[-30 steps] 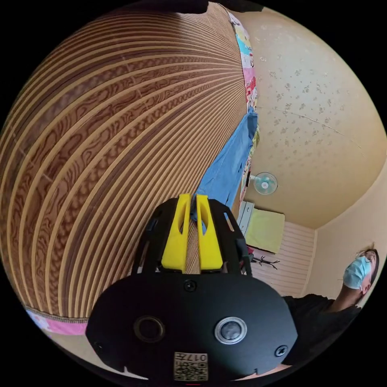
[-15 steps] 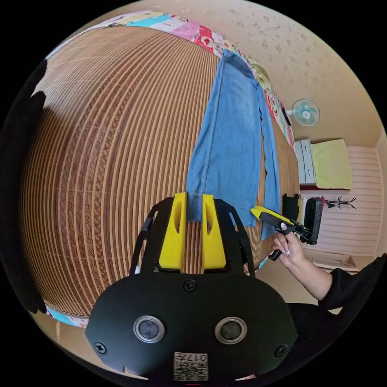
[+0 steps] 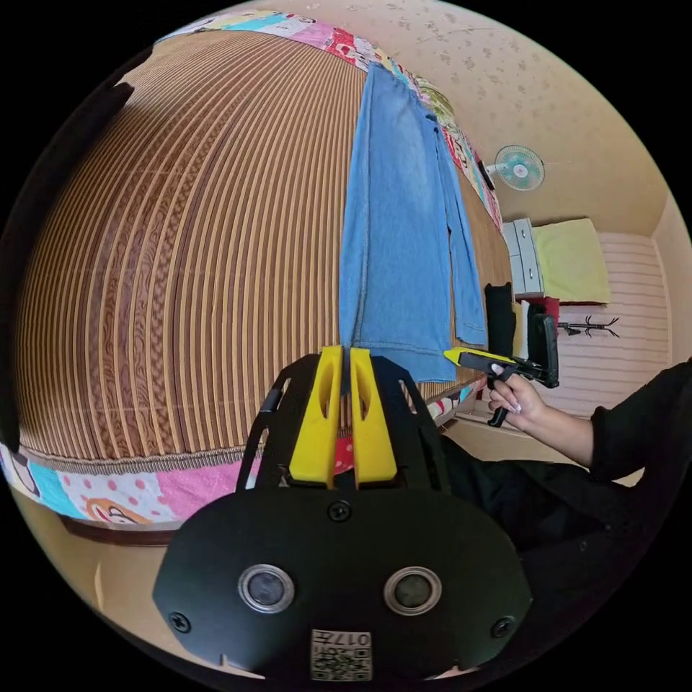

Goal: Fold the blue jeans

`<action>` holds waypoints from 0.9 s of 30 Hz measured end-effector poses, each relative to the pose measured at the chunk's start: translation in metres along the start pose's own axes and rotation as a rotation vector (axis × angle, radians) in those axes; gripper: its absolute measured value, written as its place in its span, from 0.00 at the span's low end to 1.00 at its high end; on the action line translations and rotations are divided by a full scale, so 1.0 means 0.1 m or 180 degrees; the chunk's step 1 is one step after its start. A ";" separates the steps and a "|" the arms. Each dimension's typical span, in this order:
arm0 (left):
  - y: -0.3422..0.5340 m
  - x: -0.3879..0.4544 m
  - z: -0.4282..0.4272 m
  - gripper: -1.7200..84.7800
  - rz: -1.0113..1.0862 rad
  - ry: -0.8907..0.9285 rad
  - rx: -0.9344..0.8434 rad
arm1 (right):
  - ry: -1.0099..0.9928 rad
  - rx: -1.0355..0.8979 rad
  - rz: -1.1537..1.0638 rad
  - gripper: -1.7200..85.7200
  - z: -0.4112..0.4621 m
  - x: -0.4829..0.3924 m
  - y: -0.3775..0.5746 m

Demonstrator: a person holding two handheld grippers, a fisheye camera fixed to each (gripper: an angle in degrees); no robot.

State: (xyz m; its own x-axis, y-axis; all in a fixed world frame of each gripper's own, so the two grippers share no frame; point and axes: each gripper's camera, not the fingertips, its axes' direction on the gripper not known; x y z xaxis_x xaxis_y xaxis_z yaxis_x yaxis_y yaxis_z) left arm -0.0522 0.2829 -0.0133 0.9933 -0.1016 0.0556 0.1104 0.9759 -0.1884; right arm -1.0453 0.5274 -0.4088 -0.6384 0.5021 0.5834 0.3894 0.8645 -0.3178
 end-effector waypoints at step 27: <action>-0.49 1.86 3.07 0.02 0.1337 -0.0929 -0.0073 | 0.1504 0.1046 0.0662 0.04 -1.45 0.79 0.50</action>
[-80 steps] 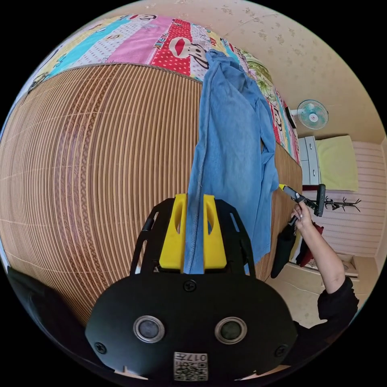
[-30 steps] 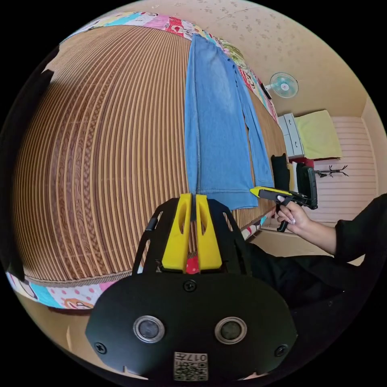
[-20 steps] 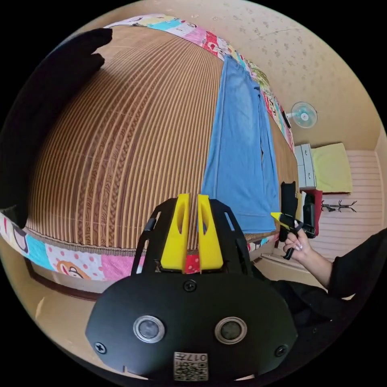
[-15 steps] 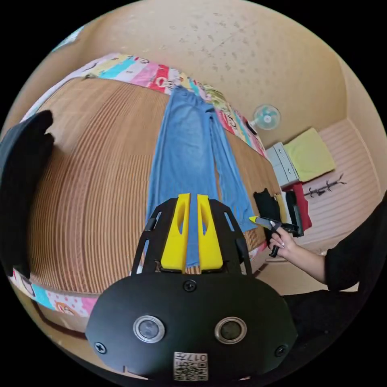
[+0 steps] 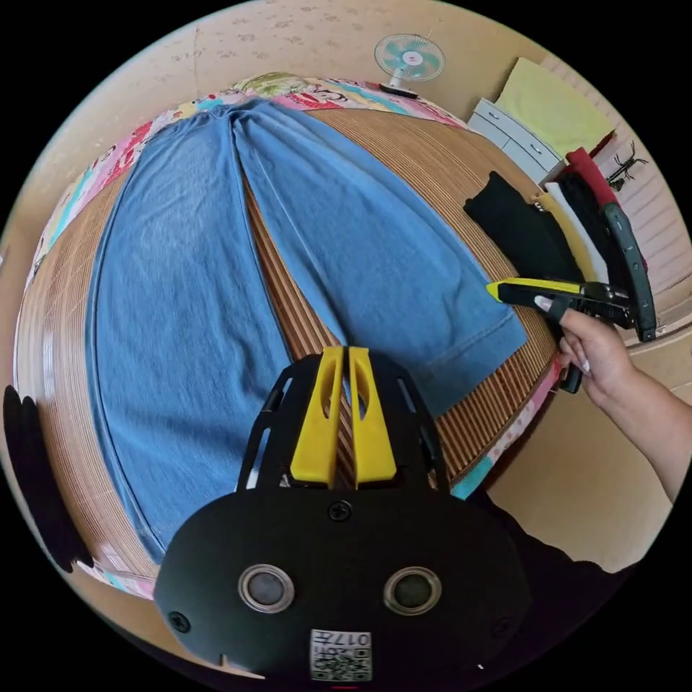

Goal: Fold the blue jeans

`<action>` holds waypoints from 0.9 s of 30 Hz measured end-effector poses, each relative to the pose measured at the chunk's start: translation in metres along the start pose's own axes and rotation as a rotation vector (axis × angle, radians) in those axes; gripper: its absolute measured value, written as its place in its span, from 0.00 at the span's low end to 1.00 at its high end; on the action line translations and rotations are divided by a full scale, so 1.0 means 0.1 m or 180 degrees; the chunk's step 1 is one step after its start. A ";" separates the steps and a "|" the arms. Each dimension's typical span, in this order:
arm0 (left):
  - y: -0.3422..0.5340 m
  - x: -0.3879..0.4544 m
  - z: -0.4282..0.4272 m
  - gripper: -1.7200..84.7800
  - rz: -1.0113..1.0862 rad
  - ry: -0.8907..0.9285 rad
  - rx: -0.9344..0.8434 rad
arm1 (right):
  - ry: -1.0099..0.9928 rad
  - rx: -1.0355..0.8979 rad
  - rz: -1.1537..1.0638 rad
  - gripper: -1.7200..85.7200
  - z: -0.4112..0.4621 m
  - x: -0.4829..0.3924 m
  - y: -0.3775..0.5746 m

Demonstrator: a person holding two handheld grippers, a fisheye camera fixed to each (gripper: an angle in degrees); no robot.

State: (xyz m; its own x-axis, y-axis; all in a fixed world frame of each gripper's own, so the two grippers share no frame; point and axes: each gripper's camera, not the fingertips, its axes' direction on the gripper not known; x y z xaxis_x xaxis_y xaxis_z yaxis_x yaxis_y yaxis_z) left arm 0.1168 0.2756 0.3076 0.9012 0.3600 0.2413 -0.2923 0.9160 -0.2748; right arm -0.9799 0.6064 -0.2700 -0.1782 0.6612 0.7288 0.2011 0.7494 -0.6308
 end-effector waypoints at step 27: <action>-0.69 0.74 0.18 0.15 -0.0367 0.0649 0.0237 | -0.0881 0.0141 -0.0111 0.03 -1.76 -0.25 0.80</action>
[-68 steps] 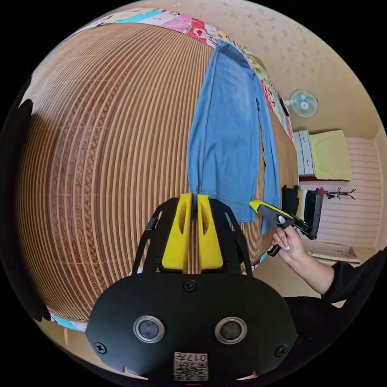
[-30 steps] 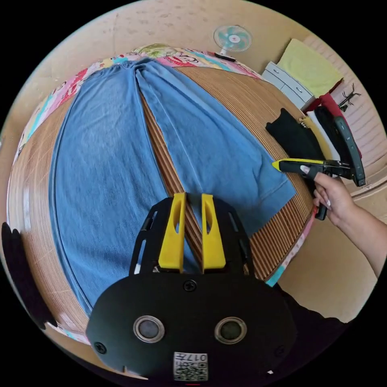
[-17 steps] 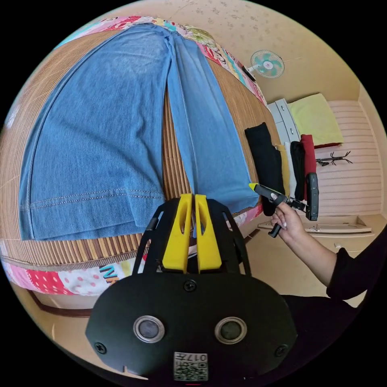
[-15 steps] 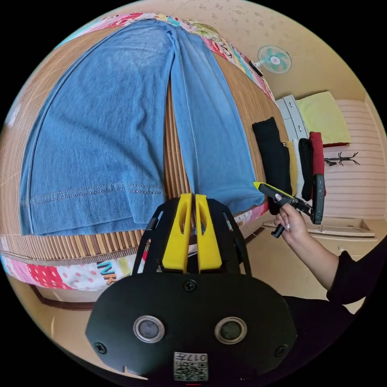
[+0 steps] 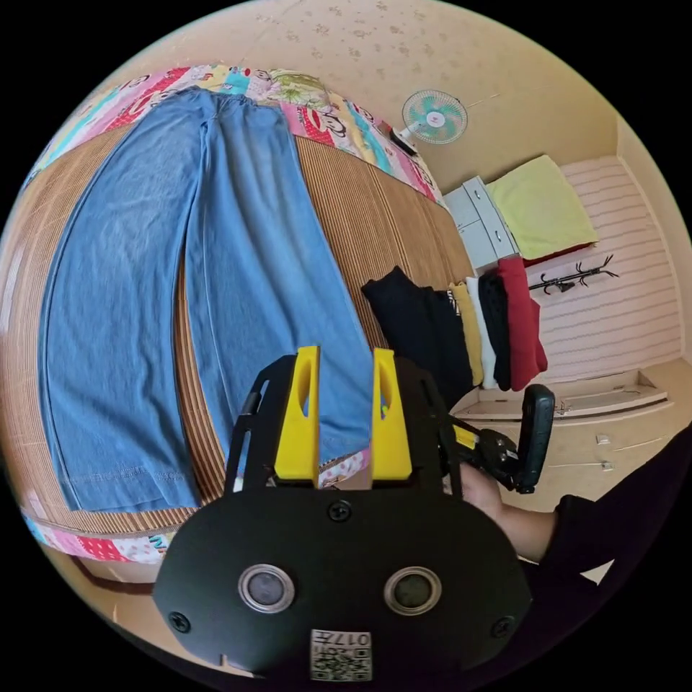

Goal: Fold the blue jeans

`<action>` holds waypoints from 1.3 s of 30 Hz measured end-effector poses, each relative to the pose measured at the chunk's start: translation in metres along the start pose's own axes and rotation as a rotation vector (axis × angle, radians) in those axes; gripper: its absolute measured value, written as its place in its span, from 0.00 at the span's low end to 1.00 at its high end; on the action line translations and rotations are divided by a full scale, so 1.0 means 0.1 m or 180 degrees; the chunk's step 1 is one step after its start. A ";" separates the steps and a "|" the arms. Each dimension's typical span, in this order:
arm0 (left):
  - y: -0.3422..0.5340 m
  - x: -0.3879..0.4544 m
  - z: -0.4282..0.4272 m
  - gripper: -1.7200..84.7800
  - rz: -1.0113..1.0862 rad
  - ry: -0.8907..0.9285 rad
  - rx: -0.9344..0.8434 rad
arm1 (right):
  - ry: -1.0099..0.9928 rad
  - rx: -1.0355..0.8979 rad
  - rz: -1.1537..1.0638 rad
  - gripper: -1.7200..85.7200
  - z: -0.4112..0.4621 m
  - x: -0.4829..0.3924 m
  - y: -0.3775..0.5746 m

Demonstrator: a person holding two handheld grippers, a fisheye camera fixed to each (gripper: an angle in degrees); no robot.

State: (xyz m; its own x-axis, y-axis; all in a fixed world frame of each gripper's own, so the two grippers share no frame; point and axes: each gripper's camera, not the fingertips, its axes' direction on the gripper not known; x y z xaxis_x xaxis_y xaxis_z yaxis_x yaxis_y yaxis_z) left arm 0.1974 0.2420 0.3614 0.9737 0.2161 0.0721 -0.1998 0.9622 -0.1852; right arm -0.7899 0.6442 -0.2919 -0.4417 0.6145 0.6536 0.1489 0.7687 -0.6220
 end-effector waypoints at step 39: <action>0.27 -0.42 -0.12 0.01 -0.0686 -0.0262 -0.0107 | -0.2571 -0.0007 0.1042 0.17 0.70 2.66 -6.05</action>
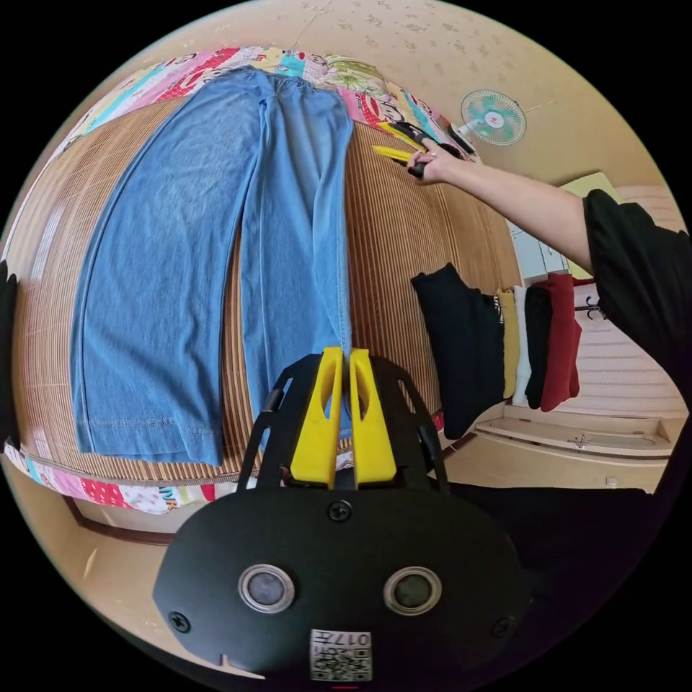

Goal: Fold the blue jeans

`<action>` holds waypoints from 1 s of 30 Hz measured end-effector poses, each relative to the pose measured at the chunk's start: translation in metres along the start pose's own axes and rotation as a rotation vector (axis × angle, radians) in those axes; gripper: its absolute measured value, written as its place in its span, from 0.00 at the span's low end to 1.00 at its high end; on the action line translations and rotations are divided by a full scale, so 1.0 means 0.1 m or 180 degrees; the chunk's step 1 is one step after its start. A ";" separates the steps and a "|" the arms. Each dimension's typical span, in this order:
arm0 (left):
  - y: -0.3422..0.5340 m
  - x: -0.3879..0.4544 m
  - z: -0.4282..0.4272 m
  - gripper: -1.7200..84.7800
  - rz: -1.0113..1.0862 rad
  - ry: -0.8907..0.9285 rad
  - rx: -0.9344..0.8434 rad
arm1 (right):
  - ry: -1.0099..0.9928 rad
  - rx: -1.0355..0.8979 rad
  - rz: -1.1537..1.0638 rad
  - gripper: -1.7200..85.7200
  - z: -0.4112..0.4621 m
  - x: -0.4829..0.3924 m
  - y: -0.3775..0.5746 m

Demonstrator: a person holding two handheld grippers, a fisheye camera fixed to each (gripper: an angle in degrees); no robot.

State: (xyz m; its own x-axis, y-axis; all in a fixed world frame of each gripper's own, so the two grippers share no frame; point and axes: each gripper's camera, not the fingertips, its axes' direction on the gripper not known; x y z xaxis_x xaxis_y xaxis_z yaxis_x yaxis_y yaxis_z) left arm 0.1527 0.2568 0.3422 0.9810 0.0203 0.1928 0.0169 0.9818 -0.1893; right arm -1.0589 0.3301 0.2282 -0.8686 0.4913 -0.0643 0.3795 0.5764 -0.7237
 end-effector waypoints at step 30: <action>0.32 -1.09 -1.32 0.01 -0.0453 0.1915 0.0413 | 0.2265 0.1099 -0.0970 0.03 2.57 0.15 -1.15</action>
State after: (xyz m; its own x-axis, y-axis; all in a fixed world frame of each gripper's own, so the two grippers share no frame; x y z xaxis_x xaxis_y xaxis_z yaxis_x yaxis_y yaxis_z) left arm 0.0724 0.2610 0.1877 0.9085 -0.1850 -0.3748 0.1688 0.9827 -0.0759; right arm -1.1975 0.1032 0.1337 -0.4659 0.7073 0.5317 -0.0577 0.5754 -0.8159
